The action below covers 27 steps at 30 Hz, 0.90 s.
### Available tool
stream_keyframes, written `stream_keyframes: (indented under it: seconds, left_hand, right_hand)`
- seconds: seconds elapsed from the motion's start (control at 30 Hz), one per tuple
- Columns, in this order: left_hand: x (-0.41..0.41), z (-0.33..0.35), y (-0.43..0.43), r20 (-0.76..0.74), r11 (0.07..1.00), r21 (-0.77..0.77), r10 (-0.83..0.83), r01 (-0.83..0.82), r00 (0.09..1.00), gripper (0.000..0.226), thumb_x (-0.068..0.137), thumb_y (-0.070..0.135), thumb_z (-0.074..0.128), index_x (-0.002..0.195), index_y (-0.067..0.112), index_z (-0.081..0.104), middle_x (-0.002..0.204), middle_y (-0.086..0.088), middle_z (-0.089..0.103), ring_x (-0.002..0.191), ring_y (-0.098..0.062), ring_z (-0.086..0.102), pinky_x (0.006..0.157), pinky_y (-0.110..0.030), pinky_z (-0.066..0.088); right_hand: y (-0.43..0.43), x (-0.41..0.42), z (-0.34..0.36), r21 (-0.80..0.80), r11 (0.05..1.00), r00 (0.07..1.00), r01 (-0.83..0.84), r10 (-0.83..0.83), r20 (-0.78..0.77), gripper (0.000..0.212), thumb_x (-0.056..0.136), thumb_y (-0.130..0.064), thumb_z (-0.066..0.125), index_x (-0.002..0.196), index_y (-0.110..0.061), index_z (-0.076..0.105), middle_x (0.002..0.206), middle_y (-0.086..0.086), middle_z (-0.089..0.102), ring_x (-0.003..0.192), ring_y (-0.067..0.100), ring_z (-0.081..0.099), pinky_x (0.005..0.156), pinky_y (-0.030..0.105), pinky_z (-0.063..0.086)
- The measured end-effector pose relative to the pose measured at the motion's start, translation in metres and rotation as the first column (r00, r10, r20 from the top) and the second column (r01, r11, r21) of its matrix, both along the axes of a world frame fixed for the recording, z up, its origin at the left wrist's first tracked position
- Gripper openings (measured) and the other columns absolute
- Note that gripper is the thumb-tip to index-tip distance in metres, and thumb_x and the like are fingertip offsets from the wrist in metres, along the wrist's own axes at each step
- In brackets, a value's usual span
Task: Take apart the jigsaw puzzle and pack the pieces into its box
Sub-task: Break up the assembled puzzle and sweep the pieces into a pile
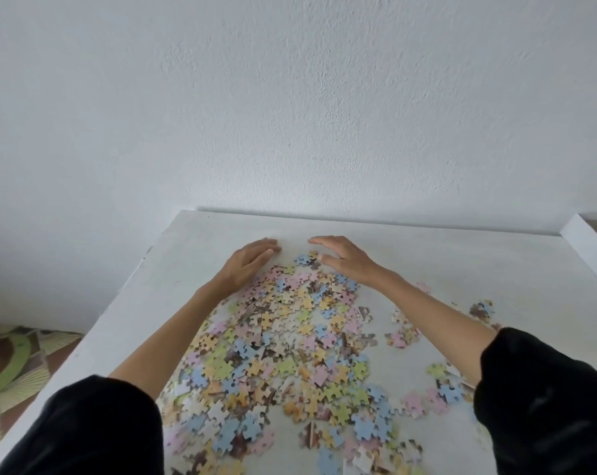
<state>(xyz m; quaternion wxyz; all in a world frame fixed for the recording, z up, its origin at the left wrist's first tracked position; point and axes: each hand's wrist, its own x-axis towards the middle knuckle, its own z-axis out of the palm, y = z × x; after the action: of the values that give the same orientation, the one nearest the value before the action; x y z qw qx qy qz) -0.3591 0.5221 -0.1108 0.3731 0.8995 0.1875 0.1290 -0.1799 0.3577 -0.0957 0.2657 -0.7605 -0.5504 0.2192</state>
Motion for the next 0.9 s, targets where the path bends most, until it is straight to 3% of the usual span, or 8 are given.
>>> stream_keyframes:
  seconds: [0.1, 0.23, 0.3, 0.47, 0.6, 0.67, 0.73, 0.9]
  left_hand:
    - [-0.012, 0.000, -0.004, -0.082, 0.999, 0.014, -0.049, 0.050, 0.995, 0.050, 0.093, 0.044, 0.030, 0.130, 0.018, 0.052, 0.145, -0.001, 0.040, 0.137, -0.015, 0.029, 0.116, -0.041, 0.020]
    - [-0.029, -0.002, -0.018, -0.123, 0.990, 0.065, -0.116, 0.125, 0.986, 0.083, 0.079, 0.077, 0.014, 0.139, 0.025, 0.040, 0.150, 0.008, 0.030, 0.141, -0.006, 0.017, 0.116, -0.031, 0.007]
    - [-0.035, -0.003, -0.027, -0.133, 0.985, 0.090, -0.137, 0.149, 0.982, 0.087, 0.077, 0.080, 0.007, 0.140, 0.028, 0.037, 0.150, 0.011, 0.028, 0.141, -0.003, 0.013, 0.115, -0.028, 0.003]
    - [-0.040, 0.008, -0.043, -0.166, 0.988, 0.057, -0.136, 0.147, 0.977, 0.083, 0.078, 0.077, 0.012, 0.140, 0.029, 0.037, 0.151, 0.010, 0.028, 0.138, -0.002, 0.015, 0.115, -0.029, 0.007]
    - [-0.055, 0.025, -0.051, -0.090, 0.997, 0.017, -0.071, 0.073, 0.993, 0.086, 0.080, 0.078, 0.016, 0.140, 0.020, 0.036, 0.147, 0.002, 0.036, 0.132, -0.009, 0.031, 0.109, -0.030, 0.024]
    - [-0.073, 0.029, -0.051, -0.053, 1.000, 0.012, 0.015, -0.015, 0.998, 0.064, 0.092, 0.059, 0.022, 0.137, 0.017, 0.042, 0.143, -0.003, 0.042, 0.130, -0.012, 0.037, 0.109, -0.033, 0.031]
    - [-0.095, 0.027, -0.049, -0.034, 0.994, 0.018, 0.113, -0.112, 0.993, 0.060, 0.093, 0.054, 0.024, 0.134, 0.016, 0.046, 0.140, -0.006, 0.046, 0.127, -0.014, 0.040, 0.108, -0.037, 0.034]
    - [-0.150, 0.011, -0.062, -0.079, 0.942, 0.015, 0.334, -0.334, 0.939, 0.046, 0.100, 0.035, 0.024, 0.137, 0.014, 0.042, 0.147, -0.007, 0.038, 0.137, -0.024, 0.032, 0.110, -0.036, 0.022]
  right_hand:
    - [0.008, -0.010, -0.004, -0.010, 0.998, 0.998, -0.062, 0.062, 0.016, 0.042, 0.096, -0.025, 0.041, 0.138, -0.023, 0.038, 0.146, 0.001, 0.035, 0.137, 0.017, 0.022, 0.109, 0.037, 0.019]
    - [0.001, -0.021, -0.012, 0.006, 0.994, 0.992, -0.111, 0.110, 0.061, 0.040, 0.097, -0.022, 0.039, 0.136, -0.025, 0.041, 0.148, -0.006, 0.034, 0.140, 0.014, 0.018, 0.112, 0.037, 0.014]
    - [-0.007, -0.027, -0.013, 0.030, 0.993, 0.991, -0.116, 0.114, 0.068, 0.040, 0.096, -0.020, 0.039, 0.136, -0.025, 0.042, 0.147, -0.007, 0.035, 0.140, 0.013, 0.019, 0.113, 0.038, 0.014]
    - [-0.028, -0.042, -0.010, 0.005, 0.991, 0.985, -0.134, 0.133, 0.113, 0.052, 0.089, -0.038, 0.031, 0.139, -0.024, 0.037, 0.148, -0.004, 0.034, 0.140, 0.014, 0.020, 0.114, 0.039, 0.014]
    - [-0.051, -0.045, -0.002, 0.022, 0.997, 0.988, -0.072, 0.068, 0.138, 0.048, 0.096, -0.042, 0.036, 0.141, -0.025, 0.032, 0.151, -0.002, 0.028, 0.139, 0.015, 0.022, 0.113, 0.039, 0.016]
    - [-0.069, -0.045, -0.001, 0.046, 0.998, 0.992, -0.051, 0.045, 0.121, 0.063, 0.088, -0.062, 0.029, 0.141, -0.028, 0.031, 0.151, -0.004, 0.027, 0.138, 0.012, 0.022, 0.113, 0.039, 0.016]
    - [-0.085, -0.047, -0.004, 0.075, 0.997, 0.995, -0.029, 0.022, 0.096, 0.088, 0.071, -0.083, 0.015, 0.141, -0.032, 0.030, 0.151, -0.007, 0.025, 0.137, 0.009, 0.019, 0.111, 0.037, 0.014]
    - [-0.104, -0.066, -0.019, 0.044, 0.999, 0.981, 0.030, -0.038, 0.189, 0.104, 0.060, -0.089, -0.003, 0.142, -0.031, 0.027, 0.154, -0.007, 0.017, 0.143, 0.015, 0.007, 0.113, 0.037, 0.007]
